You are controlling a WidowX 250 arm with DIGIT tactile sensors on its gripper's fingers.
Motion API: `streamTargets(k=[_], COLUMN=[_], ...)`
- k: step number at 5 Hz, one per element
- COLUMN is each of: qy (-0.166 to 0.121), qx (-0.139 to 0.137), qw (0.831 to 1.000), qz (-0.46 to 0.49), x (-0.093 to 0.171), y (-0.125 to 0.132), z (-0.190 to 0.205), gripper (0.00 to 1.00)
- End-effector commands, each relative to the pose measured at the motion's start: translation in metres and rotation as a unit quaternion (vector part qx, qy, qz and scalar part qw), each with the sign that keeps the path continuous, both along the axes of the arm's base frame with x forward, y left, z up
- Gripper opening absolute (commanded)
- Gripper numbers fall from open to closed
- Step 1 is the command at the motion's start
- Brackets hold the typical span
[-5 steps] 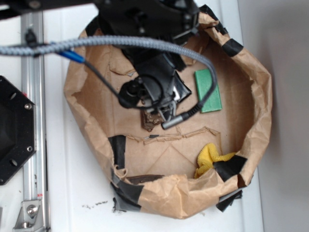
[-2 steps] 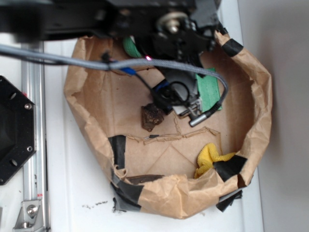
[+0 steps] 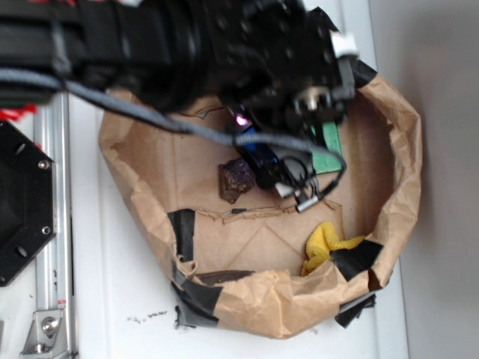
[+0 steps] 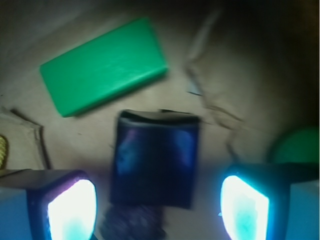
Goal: Grab the black box.
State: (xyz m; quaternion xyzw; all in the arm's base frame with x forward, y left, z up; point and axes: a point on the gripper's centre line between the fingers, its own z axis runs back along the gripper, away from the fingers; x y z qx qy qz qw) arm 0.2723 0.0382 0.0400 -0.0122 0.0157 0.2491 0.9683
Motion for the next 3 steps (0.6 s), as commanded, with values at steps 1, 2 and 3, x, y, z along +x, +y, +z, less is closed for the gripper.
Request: streamTargets(k=[1,2,3], qy=[-0.023,-0.019,-0.031], qx=[-0.006,0.013,0.029], qw=[1.0,1.0,0.999], qz=[-0.008,-0.004,0.007], x=[0.014,0.012,0.007], y=[-0.001,0.003,0.009], z=[-0.007,-0.003,0.009], gripper=[1.0,1.0,0.0])
